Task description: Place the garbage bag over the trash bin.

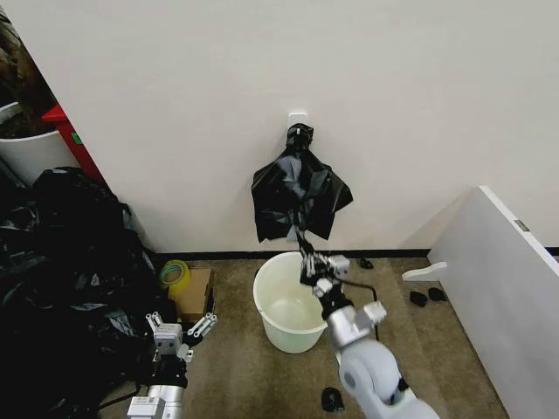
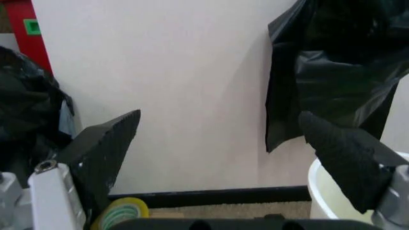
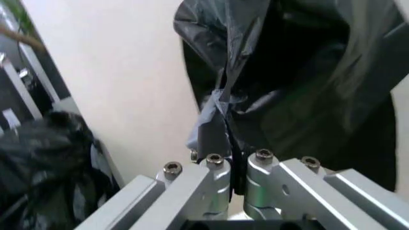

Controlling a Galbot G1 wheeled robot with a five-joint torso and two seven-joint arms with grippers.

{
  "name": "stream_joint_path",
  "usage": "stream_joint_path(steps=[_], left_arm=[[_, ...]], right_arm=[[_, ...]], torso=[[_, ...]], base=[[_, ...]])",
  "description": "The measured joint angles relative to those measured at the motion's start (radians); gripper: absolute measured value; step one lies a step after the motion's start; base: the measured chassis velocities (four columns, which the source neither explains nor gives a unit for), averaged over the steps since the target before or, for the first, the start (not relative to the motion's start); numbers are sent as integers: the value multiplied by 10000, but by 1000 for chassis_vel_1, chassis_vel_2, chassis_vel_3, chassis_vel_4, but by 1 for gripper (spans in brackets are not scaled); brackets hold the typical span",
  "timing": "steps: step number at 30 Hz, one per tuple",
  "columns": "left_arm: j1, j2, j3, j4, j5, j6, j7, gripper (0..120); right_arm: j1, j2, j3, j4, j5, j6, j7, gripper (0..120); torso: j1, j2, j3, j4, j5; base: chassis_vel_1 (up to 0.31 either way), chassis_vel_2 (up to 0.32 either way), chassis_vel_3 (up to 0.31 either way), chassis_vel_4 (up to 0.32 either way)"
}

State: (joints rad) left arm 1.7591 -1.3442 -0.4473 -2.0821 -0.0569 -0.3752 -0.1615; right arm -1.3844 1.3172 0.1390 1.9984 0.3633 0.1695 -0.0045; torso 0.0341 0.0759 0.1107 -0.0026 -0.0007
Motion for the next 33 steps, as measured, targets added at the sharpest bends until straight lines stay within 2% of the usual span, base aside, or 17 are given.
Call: stream_joint_path(steps=[10, 19, 24, 33], left_arm=[[-175, 99, 86, 94, -18, 78, 0, 97], [-103, 216, 38, -18, -45, 78, 0, 97], [-56, 215, 27, -87, -47, 65, 0, 97], [-29, 212, 33, -123, -33, 57, 1, 97]], right_arm=[[-1156, -671, 160, 190, -1536, 1164, -832, 0], [-1377, -1428, 768, -341, -2226, 2921, -3396, 0], [-1401, -1682, 1036, -582, -2687, 3478, -4164, 0], [-1414, -1901, 1248, -811, -2892, 3846, -4678, 0]], torso=[[0, 0, 1, 0, 2], [0, 0, 1, 1, 2], [0, 0, 1, 1, 2], [1, 0, 1, 1, 0]], base=[[0, 0, 0, 0], [0, 0, 0, 0], [0, 0, 0, 0], [0, 0, 0, 0]])
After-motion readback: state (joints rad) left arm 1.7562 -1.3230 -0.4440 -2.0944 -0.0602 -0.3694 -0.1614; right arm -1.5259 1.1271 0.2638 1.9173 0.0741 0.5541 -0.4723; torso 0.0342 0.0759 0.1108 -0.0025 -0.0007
